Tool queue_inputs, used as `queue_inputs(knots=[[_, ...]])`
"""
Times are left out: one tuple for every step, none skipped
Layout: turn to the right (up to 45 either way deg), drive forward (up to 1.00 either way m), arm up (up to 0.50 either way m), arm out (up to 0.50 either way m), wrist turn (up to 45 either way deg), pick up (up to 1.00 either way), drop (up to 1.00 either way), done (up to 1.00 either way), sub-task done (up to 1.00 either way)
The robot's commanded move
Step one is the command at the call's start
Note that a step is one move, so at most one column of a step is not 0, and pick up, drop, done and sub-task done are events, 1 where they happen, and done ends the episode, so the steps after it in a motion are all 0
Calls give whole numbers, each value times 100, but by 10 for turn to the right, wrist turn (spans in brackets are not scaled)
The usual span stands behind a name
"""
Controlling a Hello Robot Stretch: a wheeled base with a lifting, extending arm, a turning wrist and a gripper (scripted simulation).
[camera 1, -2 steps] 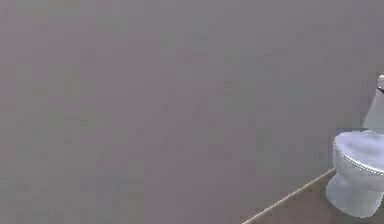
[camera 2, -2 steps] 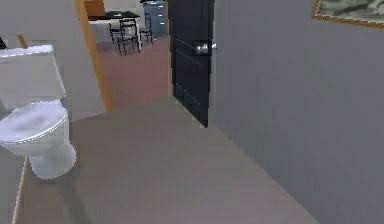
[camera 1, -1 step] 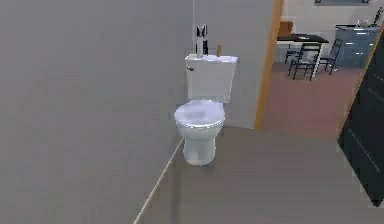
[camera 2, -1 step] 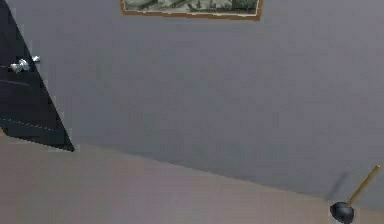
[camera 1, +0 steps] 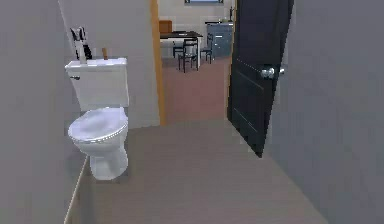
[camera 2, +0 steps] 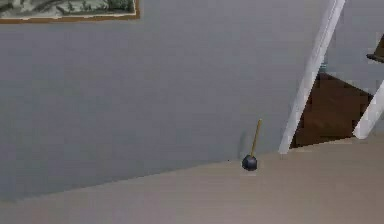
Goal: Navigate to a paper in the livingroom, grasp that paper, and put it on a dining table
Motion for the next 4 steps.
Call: queue_inputs(knots=[[0,100,0,0,0,0,0,0,0],[0,100,0,0,0,0,0,0,0],[60,0,0,0,0,0,0,0,0],[0,35,0,0,0,0,0,0,0]])
